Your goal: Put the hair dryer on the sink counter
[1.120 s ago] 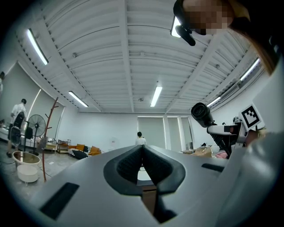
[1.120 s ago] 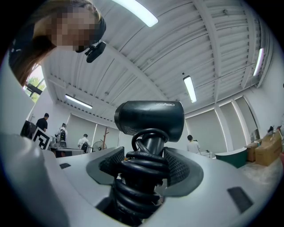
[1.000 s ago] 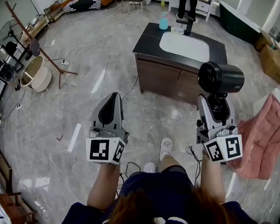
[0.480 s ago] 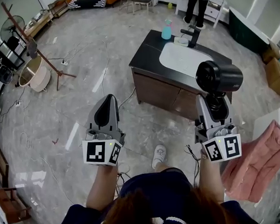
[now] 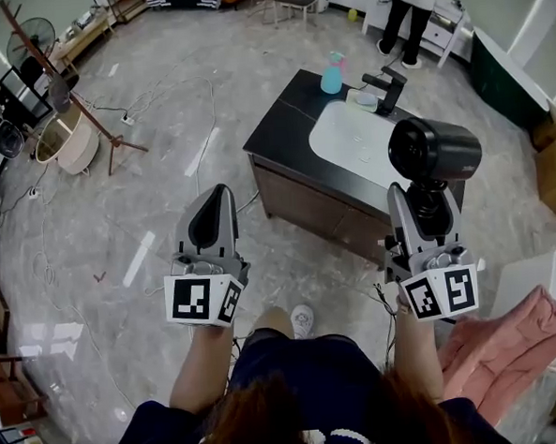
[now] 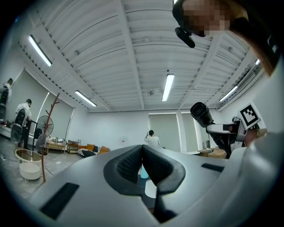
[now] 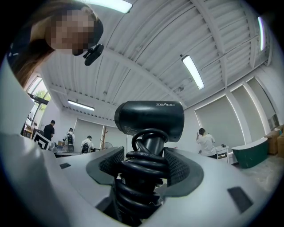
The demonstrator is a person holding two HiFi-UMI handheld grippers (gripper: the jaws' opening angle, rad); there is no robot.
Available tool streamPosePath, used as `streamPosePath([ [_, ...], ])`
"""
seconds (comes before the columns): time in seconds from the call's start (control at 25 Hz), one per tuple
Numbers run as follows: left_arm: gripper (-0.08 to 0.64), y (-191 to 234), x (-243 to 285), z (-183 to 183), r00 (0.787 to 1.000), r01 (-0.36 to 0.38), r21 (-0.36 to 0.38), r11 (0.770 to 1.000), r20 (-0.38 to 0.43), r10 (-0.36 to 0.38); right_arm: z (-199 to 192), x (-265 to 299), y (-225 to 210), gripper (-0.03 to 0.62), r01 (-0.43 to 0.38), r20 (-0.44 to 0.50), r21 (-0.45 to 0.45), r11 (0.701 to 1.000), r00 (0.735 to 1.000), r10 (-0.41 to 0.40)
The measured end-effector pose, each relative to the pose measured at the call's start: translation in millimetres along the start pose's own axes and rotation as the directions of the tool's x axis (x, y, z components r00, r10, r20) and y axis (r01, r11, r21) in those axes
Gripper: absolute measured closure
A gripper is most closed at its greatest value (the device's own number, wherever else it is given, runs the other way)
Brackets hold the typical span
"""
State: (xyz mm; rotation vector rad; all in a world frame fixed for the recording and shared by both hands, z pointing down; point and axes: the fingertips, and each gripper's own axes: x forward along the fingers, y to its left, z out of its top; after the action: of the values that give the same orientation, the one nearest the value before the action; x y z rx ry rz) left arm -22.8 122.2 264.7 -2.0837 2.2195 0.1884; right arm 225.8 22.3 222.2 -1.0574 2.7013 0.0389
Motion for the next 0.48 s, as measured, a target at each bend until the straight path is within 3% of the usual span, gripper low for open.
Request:
streamPosePath([
  [0.48,0.541,15.0,134.1,-40.3,1.000,0.028,0.004,1.000,-0.009,-0.028,-43.5,84.7,-78.9,0.299,0.035,-0.010,0.025,0.999,0.999,-0.034],
])
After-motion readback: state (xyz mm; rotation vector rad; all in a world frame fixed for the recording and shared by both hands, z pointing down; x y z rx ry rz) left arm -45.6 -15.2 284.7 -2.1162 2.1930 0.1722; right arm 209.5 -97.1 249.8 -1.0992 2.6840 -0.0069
